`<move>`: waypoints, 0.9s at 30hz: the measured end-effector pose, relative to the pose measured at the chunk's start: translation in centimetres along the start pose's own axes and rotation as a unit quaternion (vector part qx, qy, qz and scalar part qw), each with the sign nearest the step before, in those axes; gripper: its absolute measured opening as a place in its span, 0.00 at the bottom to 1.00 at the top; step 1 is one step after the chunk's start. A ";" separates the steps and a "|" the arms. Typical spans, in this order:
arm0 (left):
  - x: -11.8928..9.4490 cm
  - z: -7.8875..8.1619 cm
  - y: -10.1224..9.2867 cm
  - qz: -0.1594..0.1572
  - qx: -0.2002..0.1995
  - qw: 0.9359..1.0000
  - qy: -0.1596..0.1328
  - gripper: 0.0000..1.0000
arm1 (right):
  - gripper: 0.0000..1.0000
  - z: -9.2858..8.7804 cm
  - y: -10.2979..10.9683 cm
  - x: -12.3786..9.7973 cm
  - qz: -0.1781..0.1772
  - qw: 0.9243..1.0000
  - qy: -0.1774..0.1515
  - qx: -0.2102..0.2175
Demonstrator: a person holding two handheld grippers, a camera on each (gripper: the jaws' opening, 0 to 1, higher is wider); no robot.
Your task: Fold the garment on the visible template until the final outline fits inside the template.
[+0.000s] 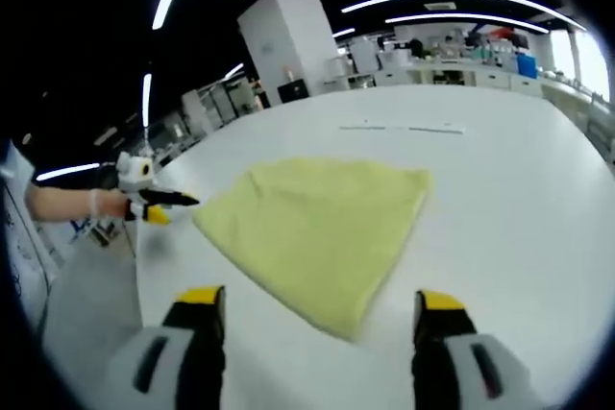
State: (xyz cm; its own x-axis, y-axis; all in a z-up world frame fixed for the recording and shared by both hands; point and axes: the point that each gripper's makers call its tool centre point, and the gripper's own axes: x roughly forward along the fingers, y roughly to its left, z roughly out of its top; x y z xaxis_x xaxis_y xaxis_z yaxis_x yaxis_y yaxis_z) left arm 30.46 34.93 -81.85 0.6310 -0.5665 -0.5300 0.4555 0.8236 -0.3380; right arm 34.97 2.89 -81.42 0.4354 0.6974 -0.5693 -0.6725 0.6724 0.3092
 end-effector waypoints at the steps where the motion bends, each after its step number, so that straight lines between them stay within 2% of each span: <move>1: 0.0 -0.1 0.1 -0.001 -0.001 1.000 0.001 0.69 | 0.76 -0.1 0.0 0.0 0.001 1.000 -0.001 0.001; 11: 0.2 -0.4 0.6 -0.002 -0.012 1.000 0.002 0.48 | 0.45 -1.0 0.2 -0.5 0.008 1.000 0.014 0.001; 15: 0.1 -0.8 0.8 -0.002 -0.013 1.000 0.011 0.44 | 0.40 -1.5 -0.4 -0.5 0.011 1.000 0.018 0.008; 19: 0.1 -0.8 1.0 -0.005 -0.015 1.000 0.014 0.36 | 0.27 -1.7 -0.4 -0.6 0.019 0.999 0.023 0.019; 24: 0.2 -0.9 1.2 -0.007 -0.014 1.000 0.017 0.29 | 0.25 -1.9 -1.1 -0.4 0.016 0.999 0.027 0.008; 27: 0.4 -1.0 1.5 -0.007 -0.010 1.000 0.023 0.26 | 0.23 -1.9 -1.5 -0.1 0.019 0.999 0.023 0.017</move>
State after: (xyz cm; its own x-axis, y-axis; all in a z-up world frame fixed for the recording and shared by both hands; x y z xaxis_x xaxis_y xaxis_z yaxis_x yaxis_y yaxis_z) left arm 30.72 35.99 -83.33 0.5949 -0.5758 -0.5608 0.4506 0.8167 -0.3605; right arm 34.74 1.33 -83.29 0.3820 0.7103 -0.5912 -0.6665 0.6549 0.3562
